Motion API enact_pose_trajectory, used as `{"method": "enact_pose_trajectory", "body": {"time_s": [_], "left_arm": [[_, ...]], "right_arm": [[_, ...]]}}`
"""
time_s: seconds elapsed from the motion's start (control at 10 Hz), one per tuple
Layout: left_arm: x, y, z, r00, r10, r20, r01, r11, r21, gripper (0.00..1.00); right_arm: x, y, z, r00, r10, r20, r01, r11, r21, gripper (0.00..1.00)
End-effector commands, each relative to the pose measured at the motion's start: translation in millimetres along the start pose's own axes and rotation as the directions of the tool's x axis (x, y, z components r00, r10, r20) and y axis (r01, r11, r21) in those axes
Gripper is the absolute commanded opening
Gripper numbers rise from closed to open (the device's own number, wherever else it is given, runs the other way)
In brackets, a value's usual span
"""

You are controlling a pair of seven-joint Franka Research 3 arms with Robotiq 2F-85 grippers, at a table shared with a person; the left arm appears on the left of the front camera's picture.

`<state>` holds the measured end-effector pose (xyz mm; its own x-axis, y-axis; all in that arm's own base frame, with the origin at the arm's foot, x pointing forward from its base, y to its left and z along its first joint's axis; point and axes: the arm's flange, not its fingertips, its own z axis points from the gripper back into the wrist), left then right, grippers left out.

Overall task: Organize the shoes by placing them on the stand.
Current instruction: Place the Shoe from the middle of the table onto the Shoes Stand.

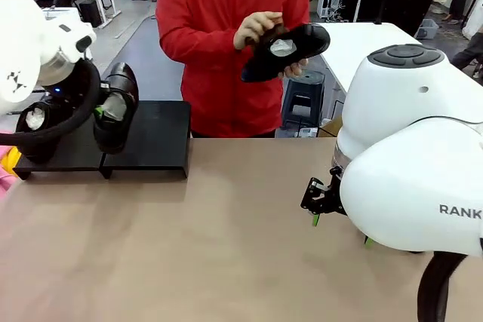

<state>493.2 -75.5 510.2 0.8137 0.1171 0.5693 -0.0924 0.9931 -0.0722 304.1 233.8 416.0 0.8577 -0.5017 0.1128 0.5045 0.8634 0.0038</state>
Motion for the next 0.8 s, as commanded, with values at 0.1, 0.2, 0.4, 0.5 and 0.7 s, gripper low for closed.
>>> {"method": "enact_pose_trajectory", "body": {"time_s": [0.1,0.2,0.4,0.5,0.7], "left_arm": [[17,20,-9,0.997,0.067,-0.04,-0.064,0.995,0.081,0.0],[7,13,-5,1.0,0.015,0.007,-0.016,1.0,0.014,0.0],[7,13,-5,1.0,0.015,0.007,-0.016,1.0,0.014,0.0],[7,13,-5,1.0,0.015,0.007,-0.016,1.0,0.014,0.0],[7,13,-5,1.0,0.015,0.007,-0.016,1.0,0.014,0.0]], "right_arm": [[2,4,2,1.0,0.015,-0.009,-0.014,1.0,0.009,1.0],[2,4,2,1.0,0.015,-0.009,-0.014,1.0,0.009,1.0],[2,4,2,1.0,0.015,-0.009,-0.014,1.0,0.009,1.0],[2,4,2,1.0,0.015,-0.009,-0.014,1.0,0.009,1.0],[2,4,2,1.0,0.015,-0.009,-0.014,1.0,0.009,1.0]]}}
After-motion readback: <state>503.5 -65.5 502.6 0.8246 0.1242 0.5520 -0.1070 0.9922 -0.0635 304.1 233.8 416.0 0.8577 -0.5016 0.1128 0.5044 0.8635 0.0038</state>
